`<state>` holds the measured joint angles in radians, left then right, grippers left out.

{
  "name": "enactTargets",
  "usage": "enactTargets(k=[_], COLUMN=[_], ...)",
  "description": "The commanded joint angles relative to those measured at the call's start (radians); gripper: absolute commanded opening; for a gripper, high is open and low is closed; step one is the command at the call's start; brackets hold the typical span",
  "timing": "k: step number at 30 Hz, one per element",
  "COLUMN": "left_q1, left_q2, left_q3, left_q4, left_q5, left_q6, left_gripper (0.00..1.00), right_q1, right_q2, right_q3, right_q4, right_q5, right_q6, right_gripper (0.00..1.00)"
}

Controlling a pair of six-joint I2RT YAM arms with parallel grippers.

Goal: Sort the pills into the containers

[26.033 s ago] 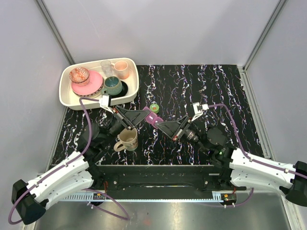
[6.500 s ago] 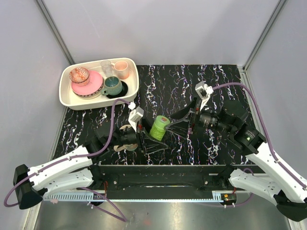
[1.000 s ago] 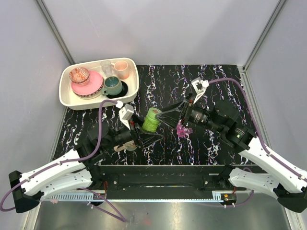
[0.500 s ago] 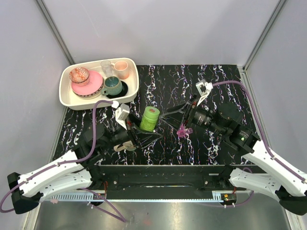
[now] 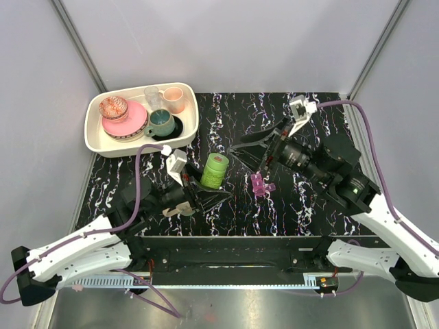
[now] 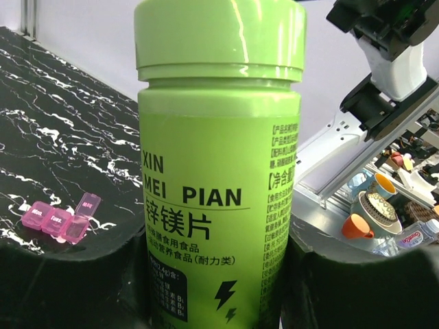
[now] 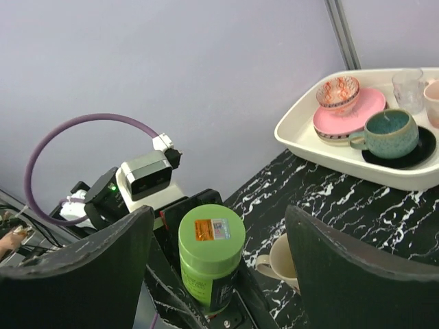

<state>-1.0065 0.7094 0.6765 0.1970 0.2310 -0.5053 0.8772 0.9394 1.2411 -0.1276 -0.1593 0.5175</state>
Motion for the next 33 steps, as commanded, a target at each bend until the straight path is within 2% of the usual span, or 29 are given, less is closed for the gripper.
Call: enactTargets(k=[1,15,25,33], left_q1=[0.002,0.002,0.002,0.002], left_q2=[0.005,0.03,0.048,0.062], left_q3=[0.035,0.04,0.06,0.071], left_q4=[0.045,0.045,0.048,0.05], left_q5=[-0.024,-0.033,-0.039,-0.038], left_q6=[0.013,0.016,0.017,0.019], left_gripper=[0.0,0.0,0.0,0.0], right_q1=[0.002,0.003,0.003,0.005], right_q2=[0.073,0.118,0.127,0.119], right_q3=[0.057,0.018,-0.009,-0.028], right_q4=[-0.041,-0.001,-0.003,-0.009], right_q5=[0.02,-0.081,-0.155,-0.155], right_q6=[-0.001,0.072,0.099,0.099], right_gripper=[0.83,0.85,0.79,0.66])
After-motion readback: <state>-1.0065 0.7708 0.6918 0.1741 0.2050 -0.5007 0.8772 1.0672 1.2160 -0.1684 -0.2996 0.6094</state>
